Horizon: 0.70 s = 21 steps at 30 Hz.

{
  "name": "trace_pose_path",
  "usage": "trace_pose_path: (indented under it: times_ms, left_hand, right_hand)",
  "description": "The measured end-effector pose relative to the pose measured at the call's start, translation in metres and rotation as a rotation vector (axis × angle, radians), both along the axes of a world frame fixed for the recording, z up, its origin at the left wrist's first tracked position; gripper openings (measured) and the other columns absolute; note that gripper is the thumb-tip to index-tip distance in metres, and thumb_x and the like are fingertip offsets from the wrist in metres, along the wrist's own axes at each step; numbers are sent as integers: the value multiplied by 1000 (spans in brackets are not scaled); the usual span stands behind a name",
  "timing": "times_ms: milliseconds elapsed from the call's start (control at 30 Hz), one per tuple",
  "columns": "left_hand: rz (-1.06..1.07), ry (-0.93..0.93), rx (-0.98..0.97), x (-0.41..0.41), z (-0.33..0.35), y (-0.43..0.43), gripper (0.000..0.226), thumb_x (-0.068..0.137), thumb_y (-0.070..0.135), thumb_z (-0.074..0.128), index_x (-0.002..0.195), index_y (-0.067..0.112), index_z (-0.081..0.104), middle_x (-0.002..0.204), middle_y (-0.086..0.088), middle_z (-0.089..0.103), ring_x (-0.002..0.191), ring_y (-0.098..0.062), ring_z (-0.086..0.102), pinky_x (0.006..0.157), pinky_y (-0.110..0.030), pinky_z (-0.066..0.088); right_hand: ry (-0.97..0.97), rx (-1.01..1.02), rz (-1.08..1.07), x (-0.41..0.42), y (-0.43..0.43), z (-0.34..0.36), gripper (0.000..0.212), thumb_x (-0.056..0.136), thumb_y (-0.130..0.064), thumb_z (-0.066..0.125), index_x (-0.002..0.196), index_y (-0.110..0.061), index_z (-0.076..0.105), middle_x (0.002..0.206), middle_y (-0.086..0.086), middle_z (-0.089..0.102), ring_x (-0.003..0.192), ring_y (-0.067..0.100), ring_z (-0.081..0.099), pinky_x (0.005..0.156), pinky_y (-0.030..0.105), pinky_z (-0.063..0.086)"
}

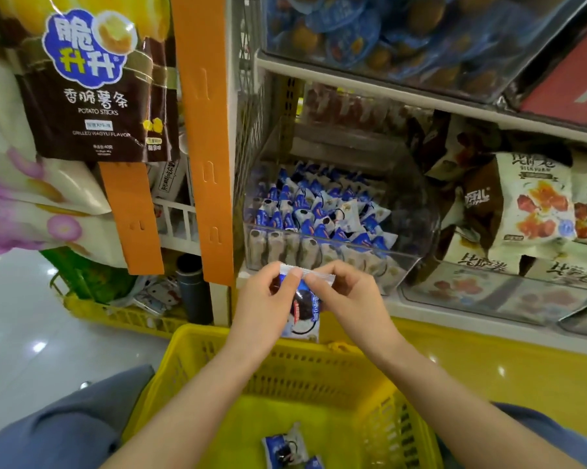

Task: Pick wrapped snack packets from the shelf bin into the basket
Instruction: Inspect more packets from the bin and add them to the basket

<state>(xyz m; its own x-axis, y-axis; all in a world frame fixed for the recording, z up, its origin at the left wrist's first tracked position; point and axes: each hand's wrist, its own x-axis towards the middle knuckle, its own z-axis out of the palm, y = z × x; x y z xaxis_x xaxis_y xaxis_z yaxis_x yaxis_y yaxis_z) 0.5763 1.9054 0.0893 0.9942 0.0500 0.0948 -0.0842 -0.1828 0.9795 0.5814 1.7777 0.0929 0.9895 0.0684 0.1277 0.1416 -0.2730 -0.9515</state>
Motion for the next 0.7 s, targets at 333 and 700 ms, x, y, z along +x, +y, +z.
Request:
trace_pose_path:
  times_ms: [333,700]
  left_hand:
    - [-92,204,-157,-1,-3,-5,27,94,31,49,95,8,64,86,-9,69,76,-11,67,56,-15,49]
    - [52,172,-266,-3,-2,7,19,83,20,66,101,21,63,94,2,72,83,-7,68,63,-15,53]
  right_hand:
    - [-405,-468,-49,-3,-12,3,7,87,-24,63,81,-22,63,73,-15,59,73,1,56,62,10,42]
    - [359,255,-110,-1,-16,8,5,94,-8,50,97,-11,48,98,14,65,77,13,66,56,20,56]
